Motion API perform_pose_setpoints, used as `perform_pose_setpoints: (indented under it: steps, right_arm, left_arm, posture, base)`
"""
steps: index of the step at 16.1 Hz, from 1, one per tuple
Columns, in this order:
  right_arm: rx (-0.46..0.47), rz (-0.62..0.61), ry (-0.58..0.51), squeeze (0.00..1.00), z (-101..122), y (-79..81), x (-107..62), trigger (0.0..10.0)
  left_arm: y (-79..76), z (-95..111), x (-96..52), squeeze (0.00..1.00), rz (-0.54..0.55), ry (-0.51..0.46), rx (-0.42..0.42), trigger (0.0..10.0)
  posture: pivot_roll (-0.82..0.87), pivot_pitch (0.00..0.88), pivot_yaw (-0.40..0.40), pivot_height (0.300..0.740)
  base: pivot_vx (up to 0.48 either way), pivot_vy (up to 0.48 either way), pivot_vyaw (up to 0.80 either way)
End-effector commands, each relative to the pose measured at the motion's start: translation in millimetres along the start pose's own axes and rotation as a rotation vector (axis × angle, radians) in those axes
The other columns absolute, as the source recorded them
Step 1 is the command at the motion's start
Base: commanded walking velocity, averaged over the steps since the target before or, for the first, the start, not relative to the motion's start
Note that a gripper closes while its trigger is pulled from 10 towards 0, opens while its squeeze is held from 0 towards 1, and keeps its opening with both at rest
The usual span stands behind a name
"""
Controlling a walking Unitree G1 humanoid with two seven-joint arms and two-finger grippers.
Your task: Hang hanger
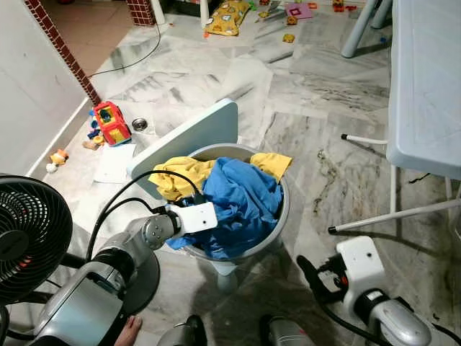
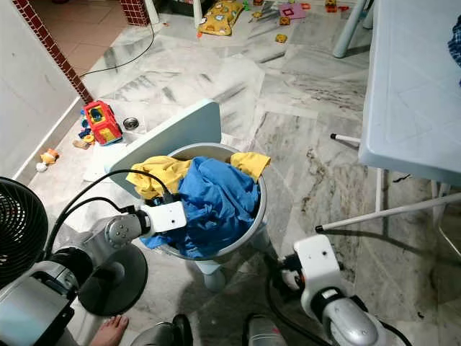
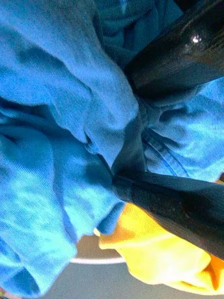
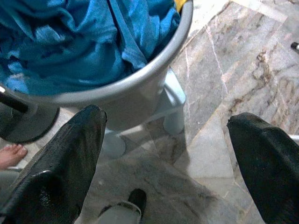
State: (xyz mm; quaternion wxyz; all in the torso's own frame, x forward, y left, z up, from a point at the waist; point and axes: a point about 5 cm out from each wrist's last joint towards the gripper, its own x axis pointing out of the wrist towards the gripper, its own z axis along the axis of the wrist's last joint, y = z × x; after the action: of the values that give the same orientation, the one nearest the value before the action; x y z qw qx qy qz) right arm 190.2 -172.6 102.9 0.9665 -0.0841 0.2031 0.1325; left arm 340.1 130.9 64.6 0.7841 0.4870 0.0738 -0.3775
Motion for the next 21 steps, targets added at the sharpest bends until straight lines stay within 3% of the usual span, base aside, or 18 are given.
perform_pose_setpoints:
  steps: [1, 20, 21]
  right_arm:
    - [0.003, -0.004, 0.012, 0.00, -1.5, 1.3, -1.1, 10.0]
    - [0.001, -0.006, 0.006, 0.00, -0.1, 0.1, 1.3, 10.0]
    - [0.002, -0.009, -0.005, 0.00, 2.0, 1.2, 7.0, 10.0]
  left_arm:
    - [-6.6, -5.9, -2.2, 0.00, -0.040, 0.018, -0.003, 0.0]
    - [-6.2, -6.8, -2.5, 0.00, -0.052, 0.023, 0.009, 0.0]
    - [0.3, -7.1, -3.7, 0.00, -0.062, 0.024, -0.007, 0.0]
  posture:
    - [-0.33, 0.250, 0.084, 0.740]
    - [-0.32, 0.249, 0.088, 0.740]
    - [-0.30, 0.221, 0.107, 0.740]
  base:
    - [0.000, 0.000, 0.00]
    - [0.000, 0.000, 0.00]
    - [0.000, 0.000, 0.00]
